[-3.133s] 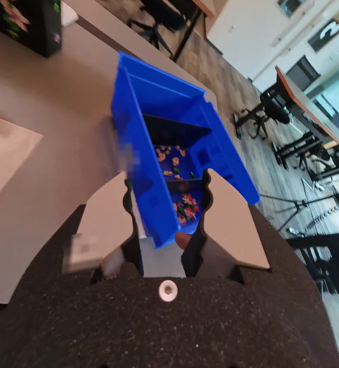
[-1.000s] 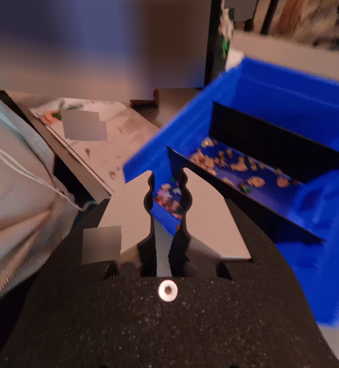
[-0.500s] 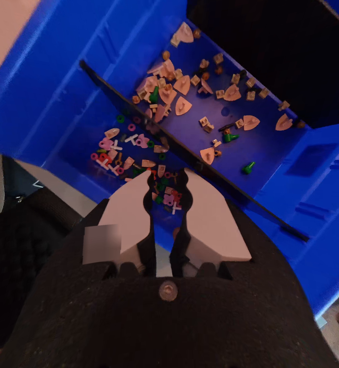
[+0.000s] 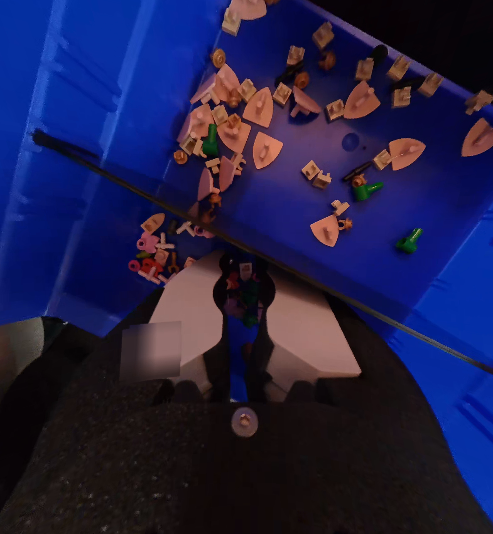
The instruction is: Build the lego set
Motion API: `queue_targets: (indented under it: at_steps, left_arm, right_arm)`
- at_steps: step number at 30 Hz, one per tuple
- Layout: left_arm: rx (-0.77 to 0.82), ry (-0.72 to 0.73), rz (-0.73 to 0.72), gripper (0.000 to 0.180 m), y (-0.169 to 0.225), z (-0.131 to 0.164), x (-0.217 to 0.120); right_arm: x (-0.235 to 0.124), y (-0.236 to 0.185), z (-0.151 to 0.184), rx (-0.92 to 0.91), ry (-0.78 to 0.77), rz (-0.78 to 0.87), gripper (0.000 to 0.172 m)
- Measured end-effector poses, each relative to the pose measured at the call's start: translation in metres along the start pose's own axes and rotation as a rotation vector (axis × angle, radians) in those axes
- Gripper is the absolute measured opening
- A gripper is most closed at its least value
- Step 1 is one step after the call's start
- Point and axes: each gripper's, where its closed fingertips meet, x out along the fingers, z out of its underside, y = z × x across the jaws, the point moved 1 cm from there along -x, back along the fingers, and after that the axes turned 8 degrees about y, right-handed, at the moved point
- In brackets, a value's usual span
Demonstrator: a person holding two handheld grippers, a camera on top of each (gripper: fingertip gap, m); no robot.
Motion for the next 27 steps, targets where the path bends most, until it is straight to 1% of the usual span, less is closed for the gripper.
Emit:
queue_targets:
  at_steps: [1,4,11,14,16,17,18,20,22,24,26,27]
  left_arm:
    - [-0.002,0.0,0.0,0.007,0.0,0.001,-0.001]
    - [-0.002,0.001,0.003,0.007,0.0,0.003,-0.002]
    - [-0.013,0.032,0.011,0.007,0.0,0.006,-0.005]
    - [-0.013,0.068,0.022,0.007,0.003,0.0,-0.007]
    - [-0.011,0.096,0.036,0.007,0.007,-0.003,-0.008]
    - [-0.006,0.107,0.045,0.007,0.01,-0.005,-0.007]
    - [0.001,0.117,0.055,0.007,0.014,-0.006,-0.005]
    - [0.006,0.144,0.088,0.008,0.023,-0.009,-0.001]
    - [0.012,0.164,0.122,0.008,0.032,-0.011,0.003]
    - [0.023,0.171,0.144,0.008,0.037,-0.012,0.005]
    - [0.013,0.178,0.149,0.008,0.039,-0.013,0.004]
    - [0.01,0.191,0.157,0.007,0.043,-0.014,0.003]
  right_arm:
    - [0.001,0.0,0.0,0.019,0.0,0.004,0.017]
    - [0.002,0.002,-0.001,0.044,0.002,0.031,0.008]
    - [0.002,-0.001,-0.002,-0.013,-0.008,0.024,0.006]
    - [-0.016,-0.004,-0.012,-0.022,0.037,0.034,0.006]
    - [-0.038,-0.008,-0.021,-0.045,0.06,0.082,0.006]
    - [-0.051,-0.017,-0.032,-0.07,0.095,0.086,0.006]
    - [-0.064,-0.032,-0.048,-0.11,0.164,0.068,0.006]
    - [-0.083,-0.077,-0.085,-0.219,0.316,0.001,0.006]
    - [-0.081,-0.135,-0.117,-0.347,0.43,-0.134,0.006]
    - [-0.053,-0.191,-0.134,-0.437,0.454,-0.292,0.006]
    - [-0.006,-0.232,-0.141,-0.478,0.426,-0.409,0.006]
    - [0.02,-0.25,-0.14,-0.486,0.385,-0.461,0.006]
